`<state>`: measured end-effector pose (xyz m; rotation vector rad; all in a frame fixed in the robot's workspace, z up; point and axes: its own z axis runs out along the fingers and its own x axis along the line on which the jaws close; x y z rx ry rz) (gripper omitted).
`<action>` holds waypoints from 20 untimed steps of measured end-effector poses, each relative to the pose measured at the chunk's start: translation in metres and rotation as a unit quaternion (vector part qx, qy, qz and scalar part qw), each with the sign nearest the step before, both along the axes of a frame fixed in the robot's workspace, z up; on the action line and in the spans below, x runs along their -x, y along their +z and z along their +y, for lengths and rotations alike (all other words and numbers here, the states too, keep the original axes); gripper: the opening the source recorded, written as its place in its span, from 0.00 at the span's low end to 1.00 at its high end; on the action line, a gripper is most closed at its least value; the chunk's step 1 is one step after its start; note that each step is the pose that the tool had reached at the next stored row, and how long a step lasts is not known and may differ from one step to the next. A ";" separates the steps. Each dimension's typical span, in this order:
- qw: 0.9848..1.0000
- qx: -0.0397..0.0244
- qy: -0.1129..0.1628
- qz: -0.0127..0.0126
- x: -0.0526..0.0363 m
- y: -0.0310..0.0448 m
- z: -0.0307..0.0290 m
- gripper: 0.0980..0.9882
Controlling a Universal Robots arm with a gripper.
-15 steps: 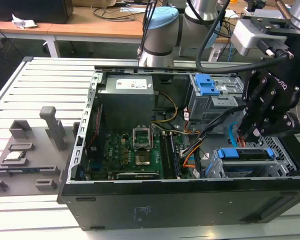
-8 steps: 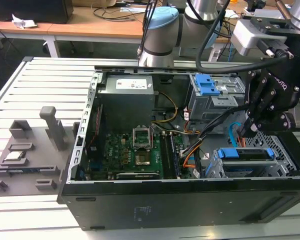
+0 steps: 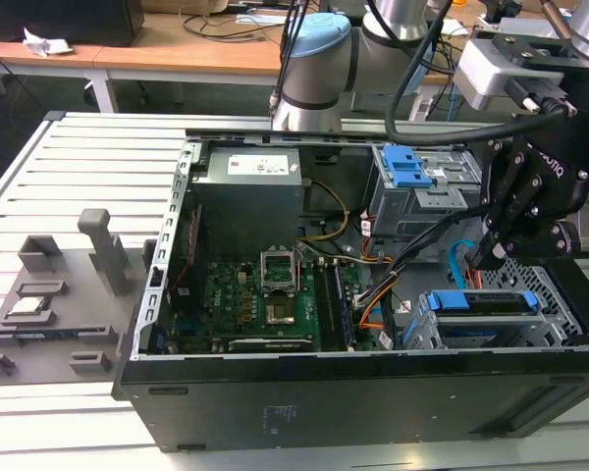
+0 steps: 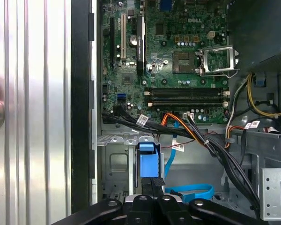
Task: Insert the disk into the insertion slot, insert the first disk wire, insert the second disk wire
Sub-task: 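Insert the first disk wire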
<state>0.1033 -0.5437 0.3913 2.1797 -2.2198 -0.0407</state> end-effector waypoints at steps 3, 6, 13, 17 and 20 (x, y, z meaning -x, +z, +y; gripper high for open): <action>1.000 0.000 0.000 0.001 -0.0071 -0.0039 0.0002 0.01; 1.000 0.000 0.000 0.002 -0.0292 -0.0072 0.0049 0.01; 1.000 0.004 0.000 0.003 -0.0424 -0.0134 0.0350 0.01; 1.000 0.004 0.000 0.003 -0.0445 -0.0239 0.0452 0.01; 1.000 0.004 0.000 0.003 -0.0445 -0.0254 0.0458 0.02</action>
